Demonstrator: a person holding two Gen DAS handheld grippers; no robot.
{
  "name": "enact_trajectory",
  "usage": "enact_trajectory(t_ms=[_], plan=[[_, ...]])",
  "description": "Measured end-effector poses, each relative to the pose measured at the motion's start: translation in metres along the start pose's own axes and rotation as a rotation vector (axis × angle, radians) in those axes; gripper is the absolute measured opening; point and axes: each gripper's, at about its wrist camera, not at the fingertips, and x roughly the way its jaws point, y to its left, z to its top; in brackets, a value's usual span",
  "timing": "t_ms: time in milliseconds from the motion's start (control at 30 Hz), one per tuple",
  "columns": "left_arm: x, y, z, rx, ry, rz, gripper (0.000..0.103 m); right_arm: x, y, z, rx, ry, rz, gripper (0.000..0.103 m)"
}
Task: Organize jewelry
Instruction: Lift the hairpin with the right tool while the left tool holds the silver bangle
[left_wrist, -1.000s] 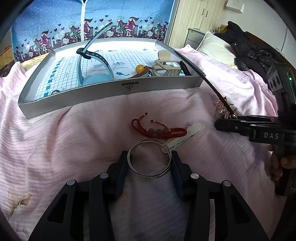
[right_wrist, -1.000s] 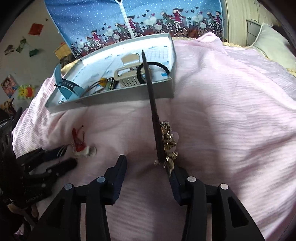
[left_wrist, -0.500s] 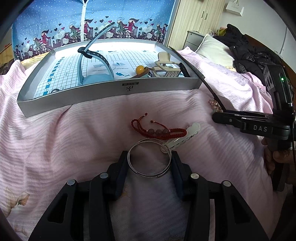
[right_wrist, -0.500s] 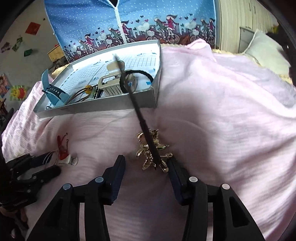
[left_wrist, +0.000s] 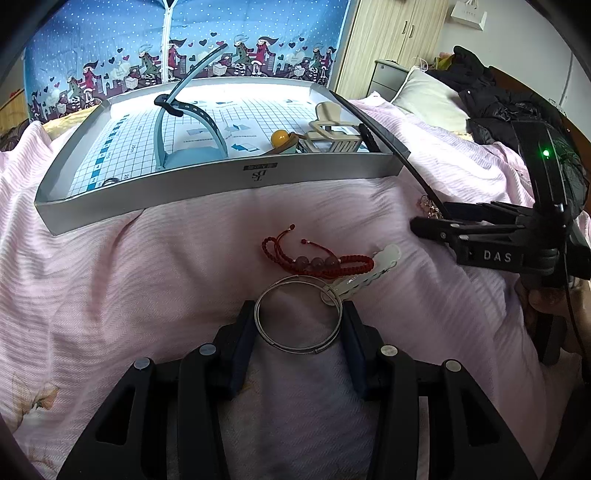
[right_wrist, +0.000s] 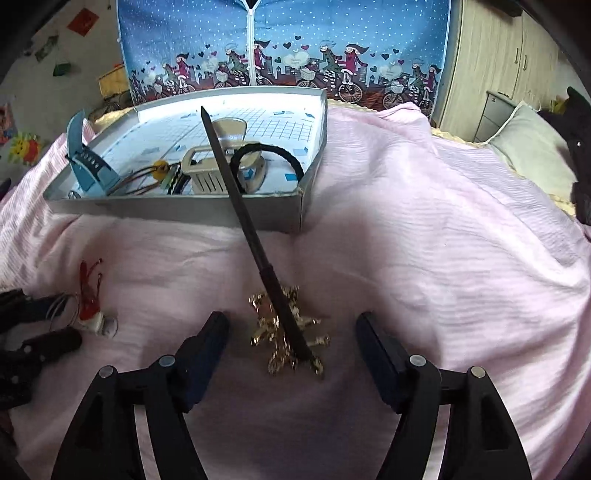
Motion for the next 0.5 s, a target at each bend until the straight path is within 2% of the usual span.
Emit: enact_trajectory(t_ms=[100,133,300,500], plan=[[0.0,0.0,0.0,0.0,0.0,-0.002,0.039,-0.002,0.003,0.001,-0.015,-0.011,0.034,0.047],[0.0,0.0,0.0,0.0,-0.001,-0.003,0.039,-0.003,0.007,0.0,-0.03,-0.013,0.038,0.045],[0.0,0.001,0.0,-0.007,-0.01,-0.01,0.039,-0.006,0.017,-0.003,-0.067,-0.017,0.046,0.043],[-0.005,0.002,-0.001,-0.022,-0.039,-0.018,0.039,-0.014,0.018,-0.005,-0.036,-0.041,0.072,0.043]])
